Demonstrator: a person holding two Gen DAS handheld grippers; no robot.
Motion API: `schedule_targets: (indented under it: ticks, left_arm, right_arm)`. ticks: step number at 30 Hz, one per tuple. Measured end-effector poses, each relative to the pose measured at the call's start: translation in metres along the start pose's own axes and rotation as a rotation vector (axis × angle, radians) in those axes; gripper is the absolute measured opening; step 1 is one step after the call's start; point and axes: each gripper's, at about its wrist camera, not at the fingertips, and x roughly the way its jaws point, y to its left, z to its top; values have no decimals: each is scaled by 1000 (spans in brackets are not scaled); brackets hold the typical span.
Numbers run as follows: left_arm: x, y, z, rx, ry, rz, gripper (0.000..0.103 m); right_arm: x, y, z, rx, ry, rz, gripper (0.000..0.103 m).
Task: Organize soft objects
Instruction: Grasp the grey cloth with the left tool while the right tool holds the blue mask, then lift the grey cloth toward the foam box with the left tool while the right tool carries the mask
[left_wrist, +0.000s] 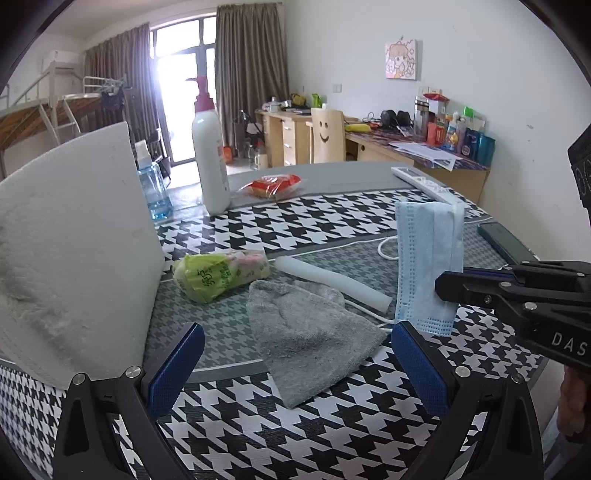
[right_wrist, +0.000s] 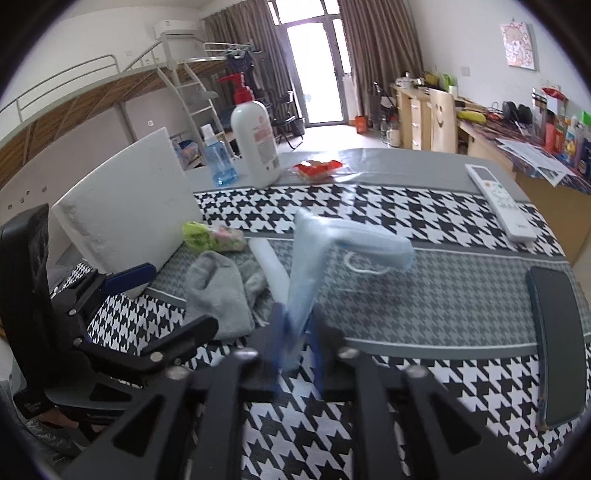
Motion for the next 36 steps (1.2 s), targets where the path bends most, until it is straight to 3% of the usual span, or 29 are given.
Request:
schedule_targets:
  ticks: [2, 3, 27, 30, 32, 36]
  left_arm:
    - [3, -2, 1, -2, 9, -1, 99]
    - [4, -1, 1, -2, 14, -1, 99]
    - [31, 3, -4, -50, 184, -29, 58]
    - [31, 4, -3, -50, 178, -38, 42]
    - [29, 4, -3, -48, 172, -51, 26]
    - [23, 4, -2, -39, 140, -72, 15]
  right_arm:
    - [-5, -2, -2, 6, -22, -5, 61]
    - [-7, -2, -2, 4, -31, -8, 62]
    - [-5, -25, -15, 72, -13, -23, 67]
    - [-4, -26, -14, 85, -13, -21, 67]
    - [-5, -27, -14, 91, -16, -23, 67]
    - [-3, -32, -13, 118, -21, -21, 67]
